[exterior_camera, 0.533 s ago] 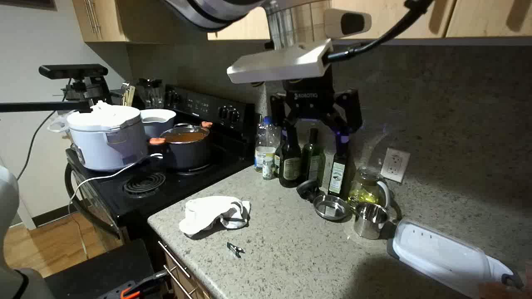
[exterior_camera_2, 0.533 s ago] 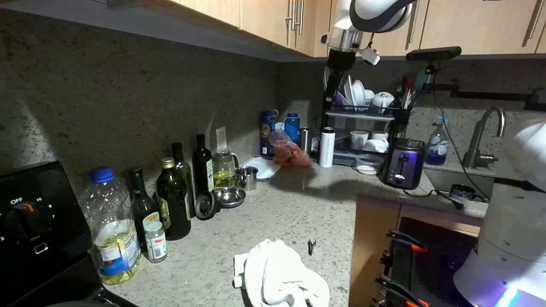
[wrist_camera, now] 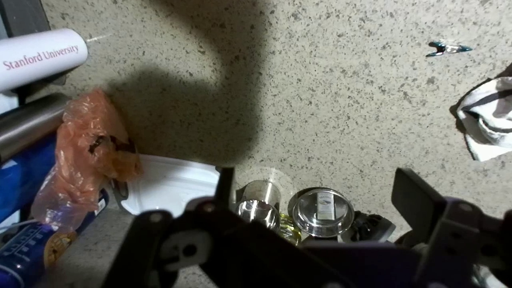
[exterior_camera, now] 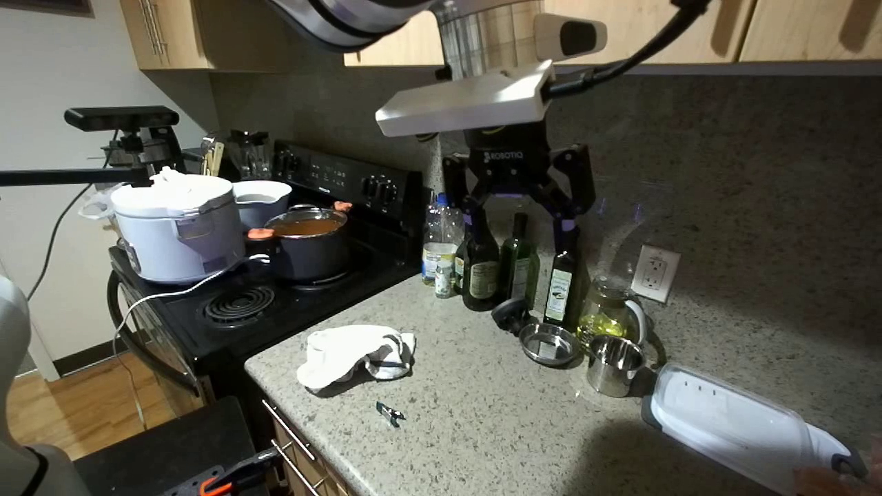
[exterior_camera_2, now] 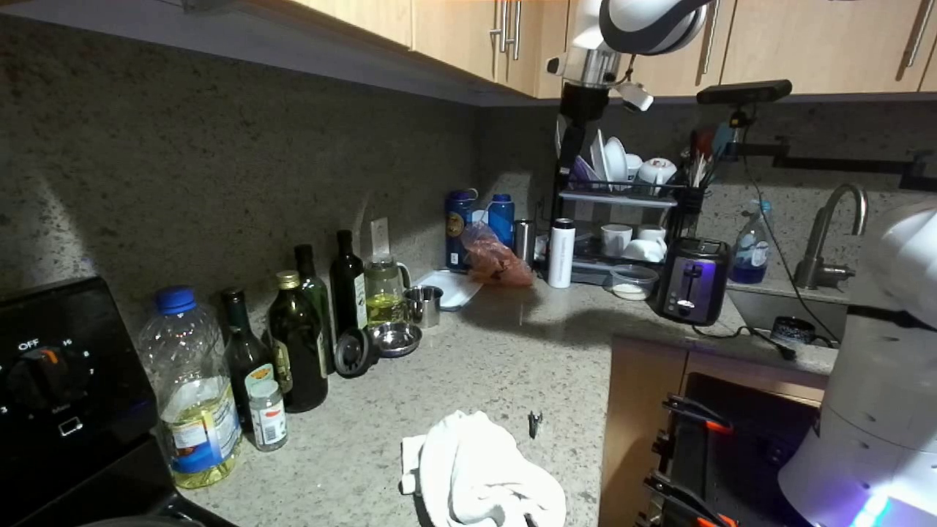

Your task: Put the peg on the cloth

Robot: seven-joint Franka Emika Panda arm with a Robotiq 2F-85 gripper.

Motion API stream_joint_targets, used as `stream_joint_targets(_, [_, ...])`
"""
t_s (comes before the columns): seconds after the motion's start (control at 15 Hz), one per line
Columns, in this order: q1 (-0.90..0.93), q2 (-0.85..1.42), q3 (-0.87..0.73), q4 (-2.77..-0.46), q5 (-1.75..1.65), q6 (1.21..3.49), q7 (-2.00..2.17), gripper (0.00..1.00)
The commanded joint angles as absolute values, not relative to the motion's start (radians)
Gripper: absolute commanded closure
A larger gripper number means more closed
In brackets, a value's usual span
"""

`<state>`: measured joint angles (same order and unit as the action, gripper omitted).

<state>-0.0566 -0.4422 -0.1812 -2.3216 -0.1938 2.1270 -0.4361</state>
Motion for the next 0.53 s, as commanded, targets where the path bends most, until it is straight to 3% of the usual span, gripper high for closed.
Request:
stream_joint_targets(0.0, [-0.031,-0.490,-0.162,-2.340,-0.214,2.101,-0.521,0.00])
stream_joint_targets(0.47, [0.041,-0.535,-0.156,-2.402,-0.216,2.113,-0.746,0.00])
